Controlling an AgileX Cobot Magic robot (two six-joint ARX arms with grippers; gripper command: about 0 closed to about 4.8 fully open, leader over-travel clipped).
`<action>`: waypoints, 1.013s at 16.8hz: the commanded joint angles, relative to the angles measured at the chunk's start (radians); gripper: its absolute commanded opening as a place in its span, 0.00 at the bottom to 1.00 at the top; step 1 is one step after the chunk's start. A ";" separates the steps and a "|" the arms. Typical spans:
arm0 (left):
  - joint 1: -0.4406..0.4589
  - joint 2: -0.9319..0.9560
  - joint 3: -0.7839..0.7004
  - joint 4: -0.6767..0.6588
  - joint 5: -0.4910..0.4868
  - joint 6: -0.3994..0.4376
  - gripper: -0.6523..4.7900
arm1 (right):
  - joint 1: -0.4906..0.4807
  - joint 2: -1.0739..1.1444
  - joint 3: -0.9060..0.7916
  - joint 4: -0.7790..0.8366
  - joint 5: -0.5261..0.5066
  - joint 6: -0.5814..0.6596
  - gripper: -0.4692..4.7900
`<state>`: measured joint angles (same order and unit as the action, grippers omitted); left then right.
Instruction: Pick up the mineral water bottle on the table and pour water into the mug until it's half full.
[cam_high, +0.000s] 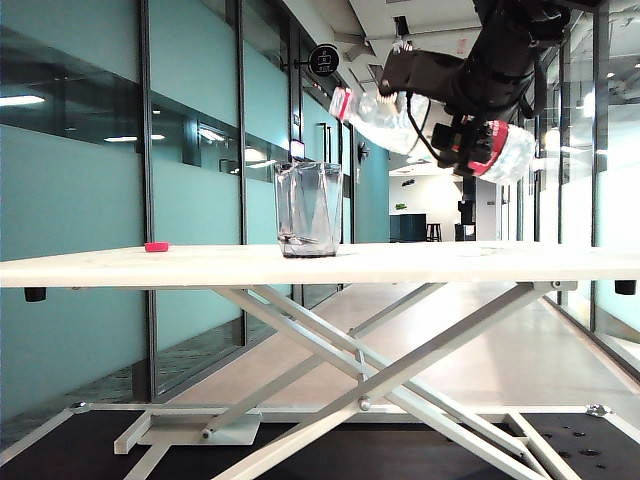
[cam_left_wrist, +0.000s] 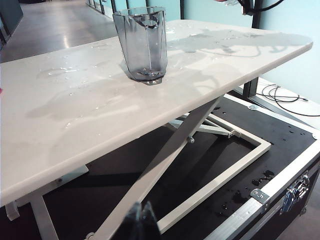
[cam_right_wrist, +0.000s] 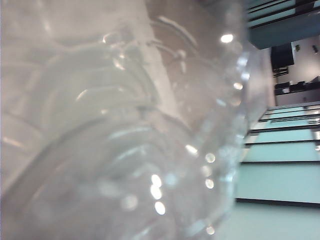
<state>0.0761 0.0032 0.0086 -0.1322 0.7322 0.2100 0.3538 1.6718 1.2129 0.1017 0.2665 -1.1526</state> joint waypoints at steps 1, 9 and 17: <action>0.001 0.000 0.002 -0.004 0.005 0.003 0.11 | 0.011 -0.013 0.011 0.051 0.031 -0.084 0.47; 0.001 0.001 0.002 -0.010 0.005 0.003 0.11 | 0.024 -0.010 0.012 0.074 0.053 -0.167 0.46; 0.001 0.000 0.002 -0.010 0.005 0.003 0.11 | 0.024 0.034 0.053 0.098 0.101 -0.284 0.46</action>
<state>0.0761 0.0025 0.0090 -0.1352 0.7322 0.2096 0.3771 1.7210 1.2537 0.1432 0.3595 -1.4097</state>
